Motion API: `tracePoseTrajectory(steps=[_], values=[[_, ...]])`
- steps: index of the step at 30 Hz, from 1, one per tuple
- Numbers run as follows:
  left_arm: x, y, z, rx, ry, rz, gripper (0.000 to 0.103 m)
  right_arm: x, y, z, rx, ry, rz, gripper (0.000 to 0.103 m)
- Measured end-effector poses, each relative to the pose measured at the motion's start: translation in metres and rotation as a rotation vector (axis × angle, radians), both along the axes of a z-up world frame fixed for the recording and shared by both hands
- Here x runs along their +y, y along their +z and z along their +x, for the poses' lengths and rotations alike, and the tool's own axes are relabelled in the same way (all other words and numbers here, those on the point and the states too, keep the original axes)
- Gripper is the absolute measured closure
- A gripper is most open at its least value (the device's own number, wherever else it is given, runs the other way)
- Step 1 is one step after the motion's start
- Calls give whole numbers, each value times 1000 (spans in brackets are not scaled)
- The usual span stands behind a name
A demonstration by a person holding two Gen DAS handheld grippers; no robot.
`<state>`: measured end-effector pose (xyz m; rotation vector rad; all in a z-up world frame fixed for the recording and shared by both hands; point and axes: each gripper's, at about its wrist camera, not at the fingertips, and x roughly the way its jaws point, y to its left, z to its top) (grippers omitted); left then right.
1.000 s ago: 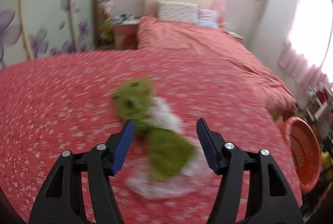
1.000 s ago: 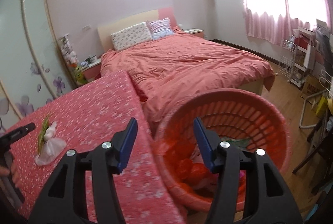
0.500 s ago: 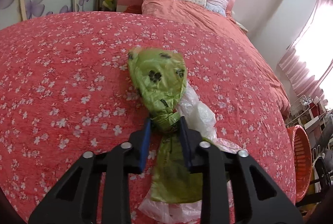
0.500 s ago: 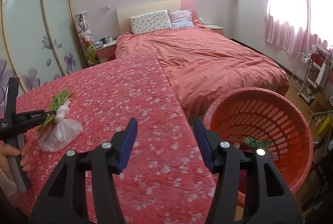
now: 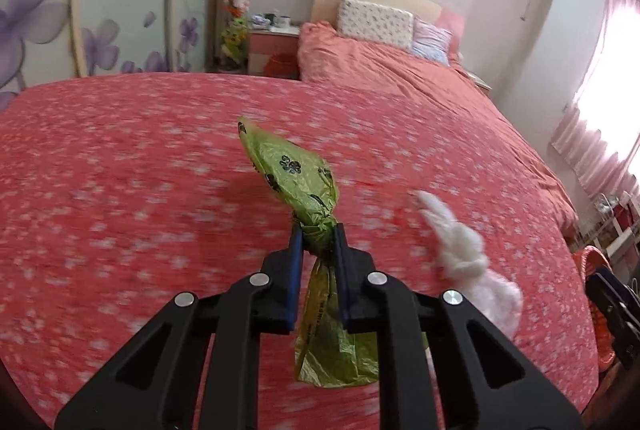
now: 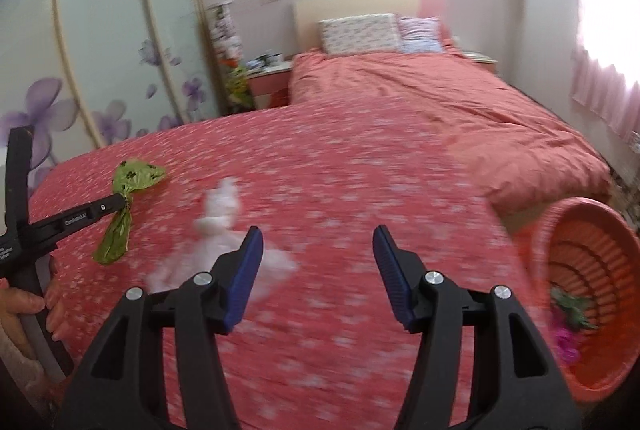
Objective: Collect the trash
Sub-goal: 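Grasp the yellow-green paw-print bag with the left gripper while the right gripper grasps the white bag, then carry both bags over the orange basket and lower them into it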
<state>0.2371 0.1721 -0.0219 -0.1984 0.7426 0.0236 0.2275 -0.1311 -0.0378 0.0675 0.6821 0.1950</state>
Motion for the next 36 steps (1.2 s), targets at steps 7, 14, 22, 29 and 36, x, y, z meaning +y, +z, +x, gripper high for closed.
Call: tracePoseTrajectory(steps=[7, 14, 22, 29, 36], values=[[35, 4, -14, -19, 49, 24, 88, 71, -21, 28, 76, 105, -1, 47], [37, 2, -14, -20, 41, 28, 88, 97, -45, 49, 205, 103, -57, 92], [10, 6, -22, -44, -32, 21, 88, 45, -19, 19, 98, 25, -21, 99], [-24, 19, -29, -75, -106, 22, 88, 3, 16, -8, 10, -55, -7, 99], [-57, 30, -34, -98, -179, 27, 88, -33, 35, -29, -36, -104, 4, 99]])
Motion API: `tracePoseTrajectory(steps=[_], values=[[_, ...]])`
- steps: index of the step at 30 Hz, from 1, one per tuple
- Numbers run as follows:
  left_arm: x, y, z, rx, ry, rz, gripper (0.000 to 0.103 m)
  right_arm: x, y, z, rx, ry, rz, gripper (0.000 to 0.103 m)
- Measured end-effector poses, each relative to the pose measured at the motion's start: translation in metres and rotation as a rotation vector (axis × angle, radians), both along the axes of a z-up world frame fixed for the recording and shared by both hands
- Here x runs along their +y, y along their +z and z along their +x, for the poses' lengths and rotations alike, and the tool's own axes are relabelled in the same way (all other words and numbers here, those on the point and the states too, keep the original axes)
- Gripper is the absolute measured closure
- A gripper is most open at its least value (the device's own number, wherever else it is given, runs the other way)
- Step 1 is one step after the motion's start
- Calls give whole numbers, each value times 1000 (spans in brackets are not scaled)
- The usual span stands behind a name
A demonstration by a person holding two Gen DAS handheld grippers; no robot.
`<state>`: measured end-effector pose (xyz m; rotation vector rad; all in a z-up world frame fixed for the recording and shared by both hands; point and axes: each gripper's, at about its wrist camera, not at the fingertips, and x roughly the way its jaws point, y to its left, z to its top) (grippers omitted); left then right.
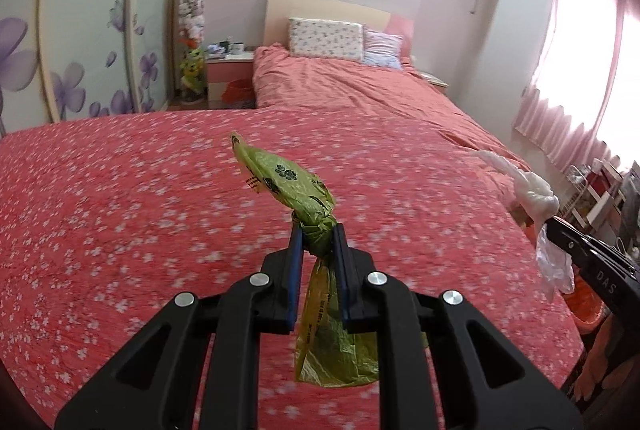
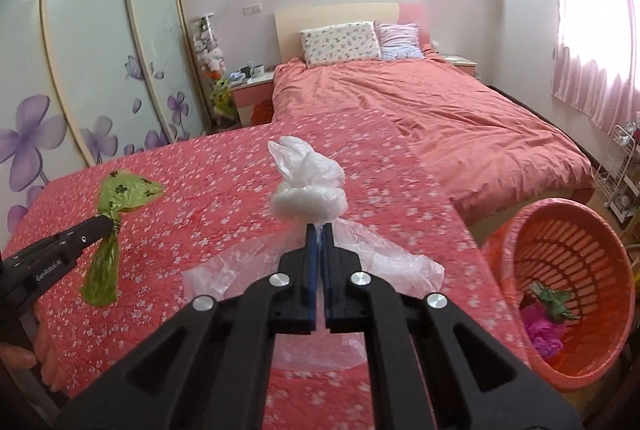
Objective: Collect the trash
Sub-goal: 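Carry both bags over the orange basket and lower them into it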
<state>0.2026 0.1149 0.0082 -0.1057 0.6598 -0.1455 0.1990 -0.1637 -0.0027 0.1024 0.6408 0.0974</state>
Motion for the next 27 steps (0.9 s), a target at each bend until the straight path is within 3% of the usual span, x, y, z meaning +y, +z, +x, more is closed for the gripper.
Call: tracePoseTrajectory(steps=[16, 27], values=[[-76, 8, -6, -20, -156, 0, 88, -62, 12, -32, -52, -99, 66, 99], [-142, 14, -14, -37, -298, -33, 88, -133, 19, -71, -134, -259, 69, 99]])
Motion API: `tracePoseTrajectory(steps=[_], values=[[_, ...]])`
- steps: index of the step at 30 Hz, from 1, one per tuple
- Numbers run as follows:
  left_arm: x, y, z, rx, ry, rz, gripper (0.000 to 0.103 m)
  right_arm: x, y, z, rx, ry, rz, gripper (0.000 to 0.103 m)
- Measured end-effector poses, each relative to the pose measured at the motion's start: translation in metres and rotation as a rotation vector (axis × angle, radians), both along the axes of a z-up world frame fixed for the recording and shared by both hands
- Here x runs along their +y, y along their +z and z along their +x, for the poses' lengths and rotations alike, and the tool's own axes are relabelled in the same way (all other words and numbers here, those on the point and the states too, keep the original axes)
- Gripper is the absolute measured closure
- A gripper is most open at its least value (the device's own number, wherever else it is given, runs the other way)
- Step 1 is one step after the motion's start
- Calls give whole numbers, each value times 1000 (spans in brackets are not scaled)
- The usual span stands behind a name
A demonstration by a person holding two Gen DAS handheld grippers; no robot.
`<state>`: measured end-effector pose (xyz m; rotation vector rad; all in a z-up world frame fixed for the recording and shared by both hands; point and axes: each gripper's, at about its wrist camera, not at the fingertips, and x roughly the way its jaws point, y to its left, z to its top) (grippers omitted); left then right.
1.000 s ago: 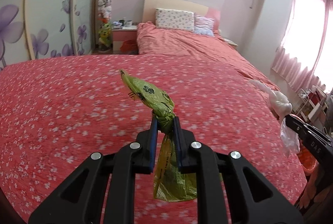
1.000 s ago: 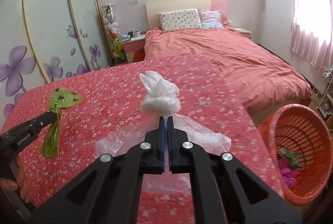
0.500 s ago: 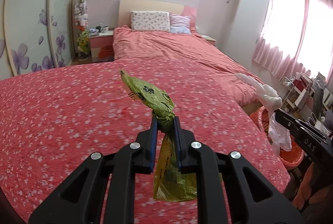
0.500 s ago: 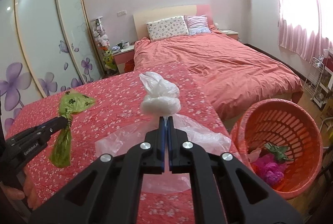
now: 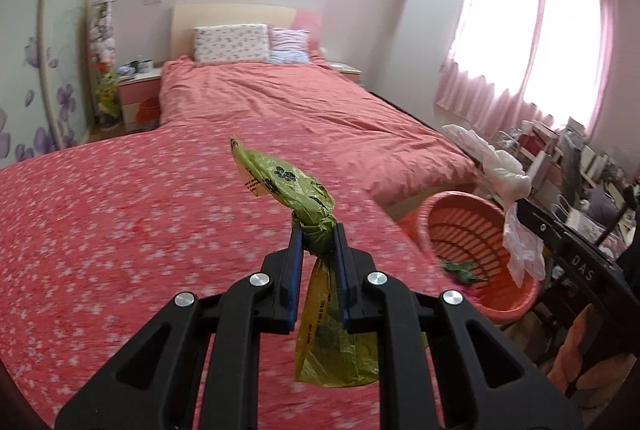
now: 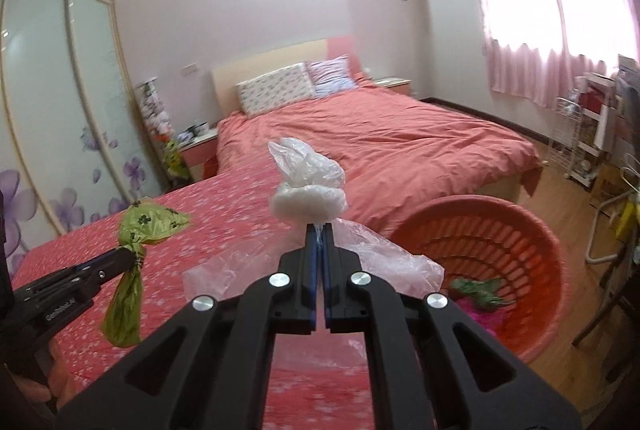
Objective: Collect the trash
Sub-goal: 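Carry both bags over the orange basket and lower them into it, then open both grippers to drop the bags into the basket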
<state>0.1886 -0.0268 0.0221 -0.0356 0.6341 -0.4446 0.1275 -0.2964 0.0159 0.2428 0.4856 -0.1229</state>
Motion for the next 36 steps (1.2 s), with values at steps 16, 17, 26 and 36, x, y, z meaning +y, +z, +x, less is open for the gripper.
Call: tracePoseTrajectory(steps=[16, 17, 26, 36], values=[[-124, -10, -6, 26, -231, -60, 88, -103, -26, -27, 9, -206, 26, 99], [-130, -10, -7, 27, -243, -62, 88, -105, -28, -28, 9, -210, 27, 99], [-168, -20, -7, 35, -307, -50, 88, -131, -39, -27, 14, -240, 37, 99], [-188, -34, 0, 77, -333, -45, 88, -156, -48, -23, 19, -264, 57, 99]])
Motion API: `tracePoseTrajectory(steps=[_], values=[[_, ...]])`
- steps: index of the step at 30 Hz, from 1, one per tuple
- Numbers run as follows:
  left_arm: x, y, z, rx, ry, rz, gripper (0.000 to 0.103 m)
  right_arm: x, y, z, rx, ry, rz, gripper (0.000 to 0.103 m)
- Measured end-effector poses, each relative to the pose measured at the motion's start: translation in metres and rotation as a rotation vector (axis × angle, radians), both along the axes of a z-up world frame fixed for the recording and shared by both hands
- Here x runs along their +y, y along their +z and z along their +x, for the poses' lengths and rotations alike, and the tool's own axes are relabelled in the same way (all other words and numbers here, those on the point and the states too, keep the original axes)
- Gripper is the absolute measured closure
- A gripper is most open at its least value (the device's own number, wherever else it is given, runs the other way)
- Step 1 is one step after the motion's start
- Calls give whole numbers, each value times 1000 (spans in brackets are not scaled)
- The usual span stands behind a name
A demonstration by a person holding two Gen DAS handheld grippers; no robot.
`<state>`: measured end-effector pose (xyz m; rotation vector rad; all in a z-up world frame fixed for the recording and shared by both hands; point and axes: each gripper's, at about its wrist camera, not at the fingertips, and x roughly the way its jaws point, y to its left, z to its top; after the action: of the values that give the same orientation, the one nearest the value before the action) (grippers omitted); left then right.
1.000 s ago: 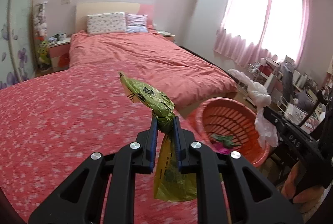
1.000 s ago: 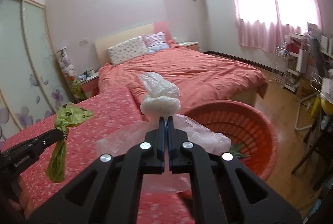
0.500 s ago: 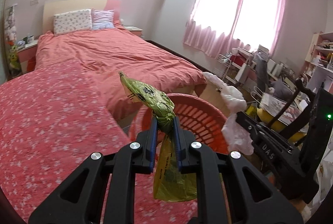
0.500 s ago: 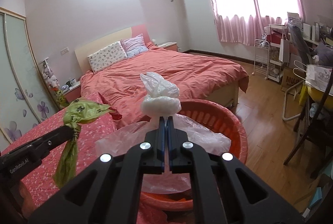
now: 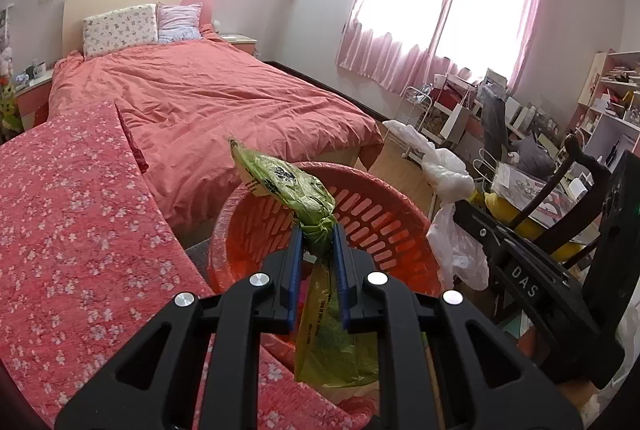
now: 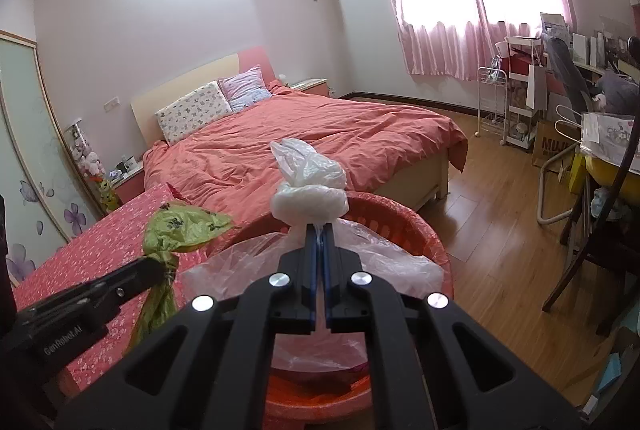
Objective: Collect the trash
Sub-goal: 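Open both grippers to drop the bags into the basket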
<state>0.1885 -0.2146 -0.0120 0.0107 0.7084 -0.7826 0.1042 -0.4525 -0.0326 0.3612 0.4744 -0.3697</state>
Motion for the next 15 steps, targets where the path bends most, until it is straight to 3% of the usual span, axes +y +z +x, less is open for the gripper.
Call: tracePoseTrajectory(steps=[8, 12, 15], values=[[-8, -10, 4, 13, 15, 30, 85, -7, -6, 9, 3, -1, 18, 94], [-3, -18, 12, 53, 39, 42, 64, -11, -10, 13, -1, 6, 41, 75], [2, -23, 16, 74, 67, 56, 62, -10, -12, 13, 4, 10, 35, 71]])
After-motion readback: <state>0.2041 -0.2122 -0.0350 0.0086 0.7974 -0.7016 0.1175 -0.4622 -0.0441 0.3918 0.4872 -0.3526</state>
